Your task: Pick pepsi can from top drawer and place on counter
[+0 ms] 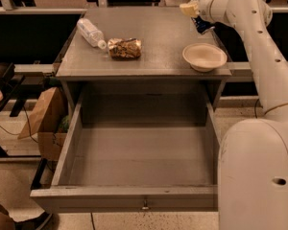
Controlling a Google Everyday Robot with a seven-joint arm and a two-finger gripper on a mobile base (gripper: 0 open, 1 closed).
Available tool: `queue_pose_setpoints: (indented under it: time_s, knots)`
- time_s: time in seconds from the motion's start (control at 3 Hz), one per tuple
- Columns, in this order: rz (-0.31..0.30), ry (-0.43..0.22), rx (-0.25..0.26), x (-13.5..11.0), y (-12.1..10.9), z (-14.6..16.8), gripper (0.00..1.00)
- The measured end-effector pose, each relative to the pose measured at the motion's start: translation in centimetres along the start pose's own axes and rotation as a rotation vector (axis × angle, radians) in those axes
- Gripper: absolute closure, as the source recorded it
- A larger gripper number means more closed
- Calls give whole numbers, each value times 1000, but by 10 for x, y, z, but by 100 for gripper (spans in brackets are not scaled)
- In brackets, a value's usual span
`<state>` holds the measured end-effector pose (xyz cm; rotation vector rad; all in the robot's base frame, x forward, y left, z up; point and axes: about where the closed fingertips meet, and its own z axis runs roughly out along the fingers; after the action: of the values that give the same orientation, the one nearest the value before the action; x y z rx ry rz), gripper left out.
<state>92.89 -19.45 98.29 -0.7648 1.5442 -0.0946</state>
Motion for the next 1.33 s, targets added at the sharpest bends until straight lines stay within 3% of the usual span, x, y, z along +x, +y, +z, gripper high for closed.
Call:
queue_pose_setpoints:
  time_s: [0.33, 0.67, 1.33]
  knots:
    - [50, -62, 47, -7, -17, 0, 100]
    - [87, -76, 58, -2, -25, -6, 100]
    - [130, -72, -5, 12, -15, -7, 59]
